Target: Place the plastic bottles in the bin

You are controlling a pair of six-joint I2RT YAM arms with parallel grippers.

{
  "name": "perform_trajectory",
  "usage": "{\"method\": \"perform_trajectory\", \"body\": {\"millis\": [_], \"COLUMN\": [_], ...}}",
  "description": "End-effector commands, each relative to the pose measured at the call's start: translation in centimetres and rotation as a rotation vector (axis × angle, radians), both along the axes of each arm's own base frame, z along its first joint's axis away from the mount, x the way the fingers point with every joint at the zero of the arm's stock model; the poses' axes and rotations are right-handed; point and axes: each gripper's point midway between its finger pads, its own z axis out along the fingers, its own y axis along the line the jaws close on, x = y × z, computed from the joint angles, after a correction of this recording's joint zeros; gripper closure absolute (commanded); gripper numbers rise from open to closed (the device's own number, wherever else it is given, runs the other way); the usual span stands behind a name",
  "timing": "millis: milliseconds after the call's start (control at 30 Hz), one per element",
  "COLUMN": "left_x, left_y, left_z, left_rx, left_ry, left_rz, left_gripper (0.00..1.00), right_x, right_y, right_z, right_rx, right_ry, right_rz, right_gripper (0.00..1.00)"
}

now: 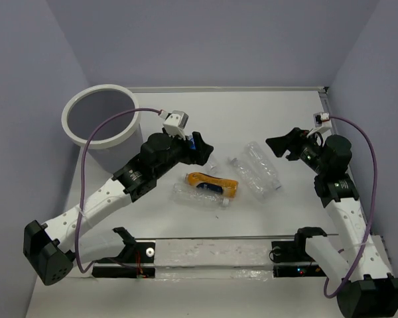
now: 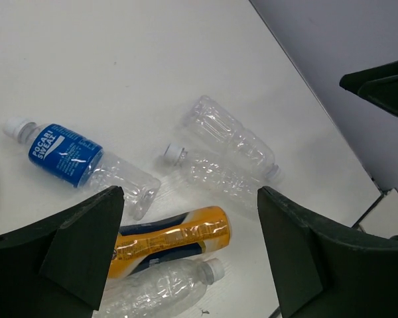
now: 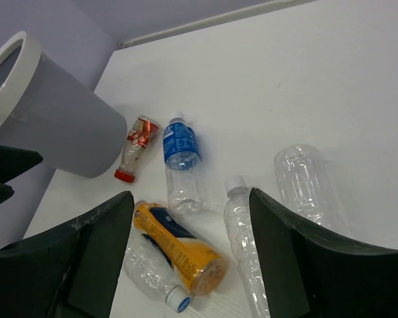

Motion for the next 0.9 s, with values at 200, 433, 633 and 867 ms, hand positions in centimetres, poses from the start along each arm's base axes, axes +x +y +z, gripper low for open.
{"method": "perform_trajectory", "body": {"millis": [200,433,633,867], "left_x": [3.0,3.9,5.8,8.8], "left_y": [7.3,10.8,10.4,12.6], "left_z": [-5.5,-11.2,-13.6,-16.8], "left_rx": [0.189,0.386,0.498,0.614], "left_ry": [0.075,0.133,0.150,0.178], "left_rz": [0.433,0.637,0.682,0.801], "left_gripper": [0.14,0.18,0.07,0.06], "right_x": [-0.5,-0.5,-0.7,-0.8], "right_y": [0.3,1.0,1.3,1.6], "right_z": [1.4,0.8,0.9,0.9], "right_rx": [0.001,0.006,0.007,0.008], "right_ry": [-0.084,-0.062,-0.062,-0.063], "right_rz": [0.031,0.079,0.097,0.114], "right_gripper": [0.30,0.33,0.33,0.32]}}
